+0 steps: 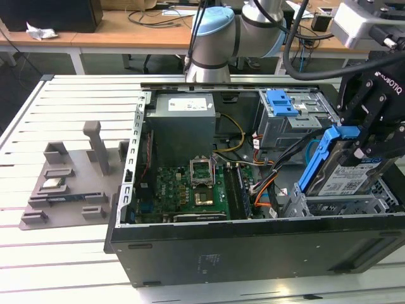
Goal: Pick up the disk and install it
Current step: 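Insert the disk into the insertion slot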
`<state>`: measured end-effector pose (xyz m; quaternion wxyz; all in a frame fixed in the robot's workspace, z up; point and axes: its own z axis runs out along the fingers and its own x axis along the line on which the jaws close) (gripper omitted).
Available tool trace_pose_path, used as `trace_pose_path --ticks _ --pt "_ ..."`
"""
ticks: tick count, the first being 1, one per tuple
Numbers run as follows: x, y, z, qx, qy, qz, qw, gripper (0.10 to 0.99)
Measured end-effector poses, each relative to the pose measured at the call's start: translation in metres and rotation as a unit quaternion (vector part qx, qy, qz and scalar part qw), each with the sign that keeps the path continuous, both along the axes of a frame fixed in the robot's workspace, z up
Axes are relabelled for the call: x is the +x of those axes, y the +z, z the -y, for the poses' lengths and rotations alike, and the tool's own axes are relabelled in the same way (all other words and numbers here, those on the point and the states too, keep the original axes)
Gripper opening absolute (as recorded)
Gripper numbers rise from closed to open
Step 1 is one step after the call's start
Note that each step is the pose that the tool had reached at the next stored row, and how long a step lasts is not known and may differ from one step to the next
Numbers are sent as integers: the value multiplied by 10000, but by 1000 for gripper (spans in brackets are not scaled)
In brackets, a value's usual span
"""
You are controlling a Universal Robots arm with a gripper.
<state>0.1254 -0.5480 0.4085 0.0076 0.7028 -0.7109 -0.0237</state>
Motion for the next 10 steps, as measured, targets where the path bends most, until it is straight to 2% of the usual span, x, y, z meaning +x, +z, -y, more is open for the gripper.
trace_pose_path --ticks 10 --pt "0 -10 0 0 0 0 10000 369"
